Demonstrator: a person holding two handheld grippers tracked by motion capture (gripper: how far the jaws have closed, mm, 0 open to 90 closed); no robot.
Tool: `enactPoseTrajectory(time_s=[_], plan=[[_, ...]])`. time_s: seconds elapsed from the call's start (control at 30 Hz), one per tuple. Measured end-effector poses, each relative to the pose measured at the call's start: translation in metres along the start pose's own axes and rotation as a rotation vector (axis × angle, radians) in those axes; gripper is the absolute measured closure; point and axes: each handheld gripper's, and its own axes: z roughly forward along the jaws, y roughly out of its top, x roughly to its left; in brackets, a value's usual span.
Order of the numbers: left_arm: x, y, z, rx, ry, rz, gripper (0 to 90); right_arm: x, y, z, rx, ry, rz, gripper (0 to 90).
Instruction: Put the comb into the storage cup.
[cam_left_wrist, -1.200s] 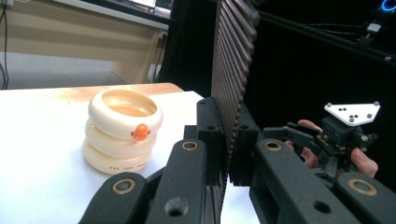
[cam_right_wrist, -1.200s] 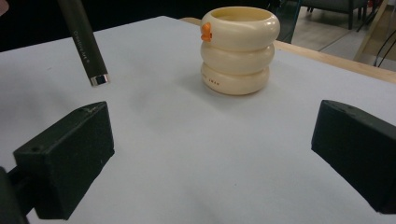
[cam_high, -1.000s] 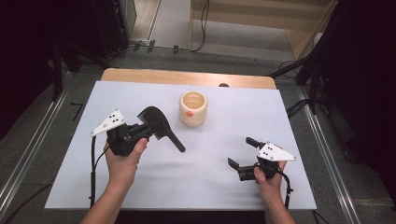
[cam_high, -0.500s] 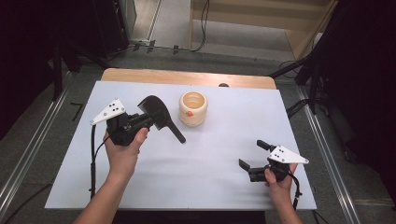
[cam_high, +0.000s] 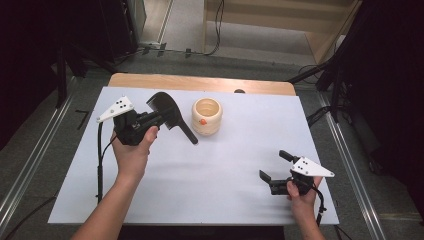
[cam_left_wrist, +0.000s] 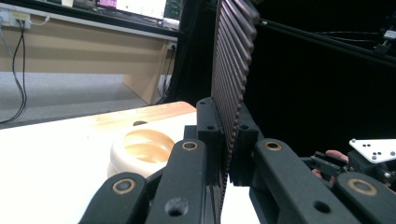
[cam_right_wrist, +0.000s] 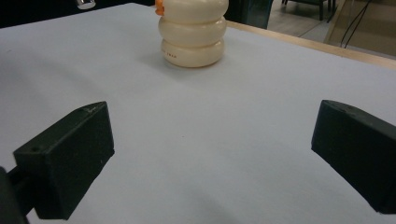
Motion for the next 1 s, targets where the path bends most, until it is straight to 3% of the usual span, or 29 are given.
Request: enactPoseTrajectory(time_s=[1.0], plan=[[0.016, 0.029, 0.024, -0.018, 0.013, 0.005, 86.1, -0.004, -0.003, -0.001, -0.010, 0.003, 0.019, 0.0]])
